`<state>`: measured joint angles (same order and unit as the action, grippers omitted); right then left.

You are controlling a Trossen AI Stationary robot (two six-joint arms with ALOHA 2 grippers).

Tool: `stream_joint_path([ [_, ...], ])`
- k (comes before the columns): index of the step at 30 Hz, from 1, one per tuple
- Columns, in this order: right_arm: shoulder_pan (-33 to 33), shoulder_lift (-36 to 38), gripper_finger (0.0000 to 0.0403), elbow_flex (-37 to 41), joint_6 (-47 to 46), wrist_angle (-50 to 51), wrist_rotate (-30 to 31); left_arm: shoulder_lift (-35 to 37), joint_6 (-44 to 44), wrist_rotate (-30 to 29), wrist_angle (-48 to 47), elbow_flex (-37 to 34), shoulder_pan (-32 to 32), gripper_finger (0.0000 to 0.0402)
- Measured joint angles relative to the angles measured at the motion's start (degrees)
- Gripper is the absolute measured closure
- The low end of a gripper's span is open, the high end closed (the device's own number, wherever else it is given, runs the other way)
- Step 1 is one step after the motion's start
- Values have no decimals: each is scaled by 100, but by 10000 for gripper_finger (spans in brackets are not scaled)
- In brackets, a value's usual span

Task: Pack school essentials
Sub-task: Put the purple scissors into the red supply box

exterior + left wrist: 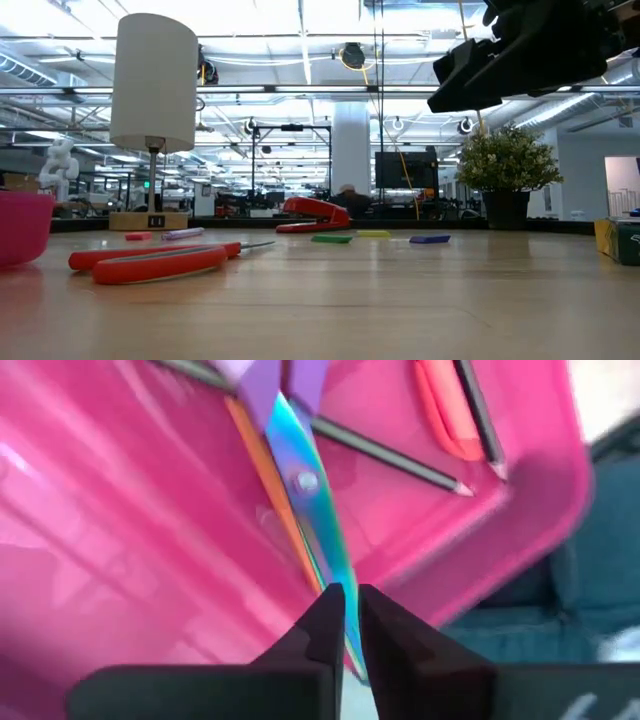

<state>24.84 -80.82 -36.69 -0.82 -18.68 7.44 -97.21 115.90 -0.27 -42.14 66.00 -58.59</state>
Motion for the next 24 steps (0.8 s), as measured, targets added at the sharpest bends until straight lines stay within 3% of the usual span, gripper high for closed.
stream_joint_path([
  [11, 0, 0, 234, 0, 73, 9, -2, -507, -641, 35, 221, 9, 325, 378],
  [16, 2, 0, 234, 0, 87, 12, -21, -749, -864, -274, 168, -12, 477, 378],
  [24, 1, 0, 234, 0, 85, 35, -18, -494, -1180, -746, 166, -4, 655, 378],
])
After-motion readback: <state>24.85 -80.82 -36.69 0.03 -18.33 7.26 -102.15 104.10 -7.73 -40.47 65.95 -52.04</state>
